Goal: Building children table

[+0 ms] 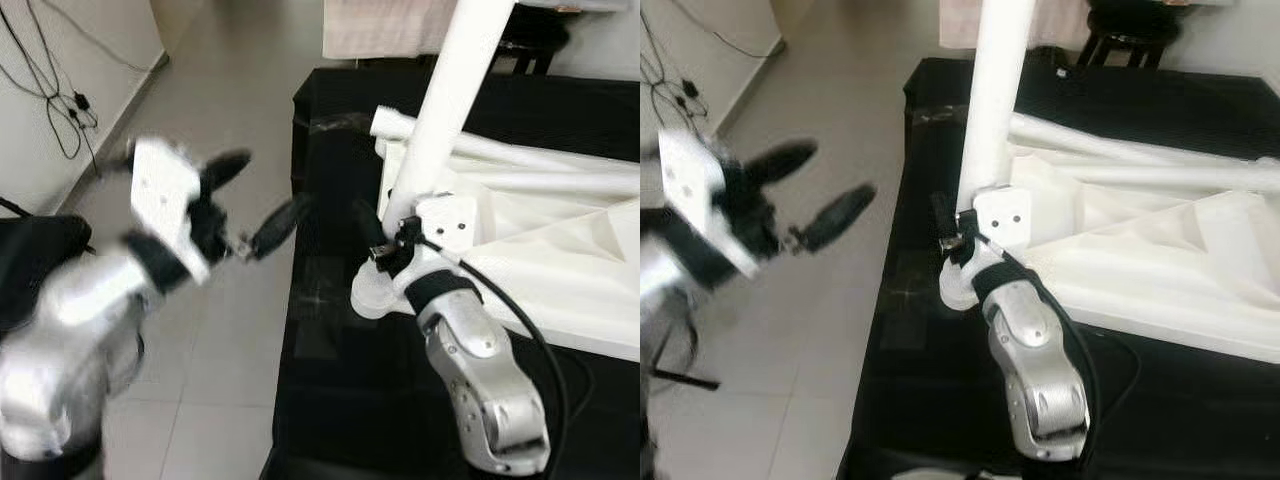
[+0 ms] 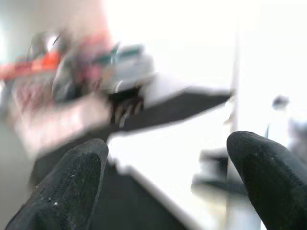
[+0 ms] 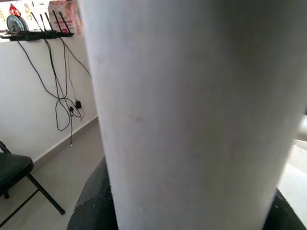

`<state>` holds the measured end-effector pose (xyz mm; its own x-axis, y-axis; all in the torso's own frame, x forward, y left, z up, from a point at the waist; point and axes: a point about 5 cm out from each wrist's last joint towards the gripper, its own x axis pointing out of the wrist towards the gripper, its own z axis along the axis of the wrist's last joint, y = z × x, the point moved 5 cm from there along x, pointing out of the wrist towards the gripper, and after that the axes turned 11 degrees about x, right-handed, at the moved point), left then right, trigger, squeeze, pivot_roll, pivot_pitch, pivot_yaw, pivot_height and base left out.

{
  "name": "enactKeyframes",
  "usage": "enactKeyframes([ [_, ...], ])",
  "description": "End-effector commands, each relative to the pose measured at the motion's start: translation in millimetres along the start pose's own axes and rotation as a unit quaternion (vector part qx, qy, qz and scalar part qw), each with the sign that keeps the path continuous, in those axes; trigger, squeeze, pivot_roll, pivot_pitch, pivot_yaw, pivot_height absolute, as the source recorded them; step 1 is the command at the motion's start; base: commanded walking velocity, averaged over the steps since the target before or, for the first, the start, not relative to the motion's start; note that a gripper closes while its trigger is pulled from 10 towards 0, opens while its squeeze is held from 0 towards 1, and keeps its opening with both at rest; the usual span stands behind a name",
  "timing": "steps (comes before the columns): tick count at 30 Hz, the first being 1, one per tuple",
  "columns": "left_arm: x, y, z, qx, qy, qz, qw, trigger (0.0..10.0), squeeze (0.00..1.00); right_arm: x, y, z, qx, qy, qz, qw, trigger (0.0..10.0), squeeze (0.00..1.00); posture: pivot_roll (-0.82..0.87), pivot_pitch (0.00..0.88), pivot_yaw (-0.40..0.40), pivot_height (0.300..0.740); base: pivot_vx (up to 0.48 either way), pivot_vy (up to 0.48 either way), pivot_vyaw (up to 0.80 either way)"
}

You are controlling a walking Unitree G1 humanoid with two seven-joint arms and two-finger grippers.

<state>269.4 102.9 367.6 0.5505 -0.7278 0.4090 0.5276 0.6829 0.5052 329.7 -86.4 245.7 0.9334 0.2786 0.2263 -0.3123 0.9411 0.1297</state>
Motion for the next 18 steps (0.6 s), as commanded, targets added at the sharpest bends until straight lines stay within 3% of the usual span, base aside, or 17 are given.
enactKeyframes([
  [1, 3.8, -6.7, 3.7, -0.035, -0.011, -0.061, 0.997, 10.0, 0.00, -4.8, -8.5, -39.7, 0.015, 0.078, -0.019, 0.997, 10.0, 0.00, 0.06, 0.206, -0.011, 0.740, 0.000, 0.000, 0.00],
  [3, 19.9, -6.9, 21.1, -0.059, -0.042, -0.153, 0.986, 10.0, 0.00, -2.9, -5.4, -39.9, 0.018, 0.077, -0.014, 0.997, 10.0, 0.00, 0.06, 0.200, -0.012, 0.740, 0.000, 0.000, 0.00],
  [4, 19.9, -6.9, 21.1, -0.059, -0.042, -0.153, 0.986, 10.0, 0.00, -2.9, -5.4, -39.9, 0.018, 0.077, -0.014, 0.997, 10.0, 0.00, 0.06, 0.200, -0.012, 0.740, 0.000, 0.000, 0.00],
  [6, 34.6, -7.6, 29.3, -0.086, -0.048, -0.229, 0.968, 10.0, 0.00, -1.2, -1.7, -39.6, 0.021, 0.076, -0.010, 0.997, 10.0, 0.00, 0.06, 0.198, -0.007, 0.740, 0.000, 0.000, 0.00],
  [7, 34.6, -7.6, 29.3, -0.086, -0.048, -0.229, 0.968, 10.0, 0.00, -1.2, -1.7, -39.6, 0.021, 0.076, -0.010, 0.997, 10.0, 0.00, 0.06, 0.198, -0.007, 0.740, 0.000, 0.000, 0.00],
  [11, 72.8, 6.3, 19.4, -0.071, -0.021, -0.266, 0.961, 10.0, 0.00, -0.1, 6.5, -37.8, 0.030, 0.072, 0.000, 0.997, 10.0, 0.00, 0.06, 0.197, 0.002, 0.740, 0.000, 0.000, 0.00],
  [18, 101.8, 7.1, 9.1, -0.092, -0.012, -0.304, 0.948, 10.0, 0.00, 0.1, 12.8, -36.2, 0.036, 0.068, 0.007, 0.997, 10.0, 0.00, 0.05, 0.206, 0.016, 0.740, 0.000, 0.000, 0.00],
])
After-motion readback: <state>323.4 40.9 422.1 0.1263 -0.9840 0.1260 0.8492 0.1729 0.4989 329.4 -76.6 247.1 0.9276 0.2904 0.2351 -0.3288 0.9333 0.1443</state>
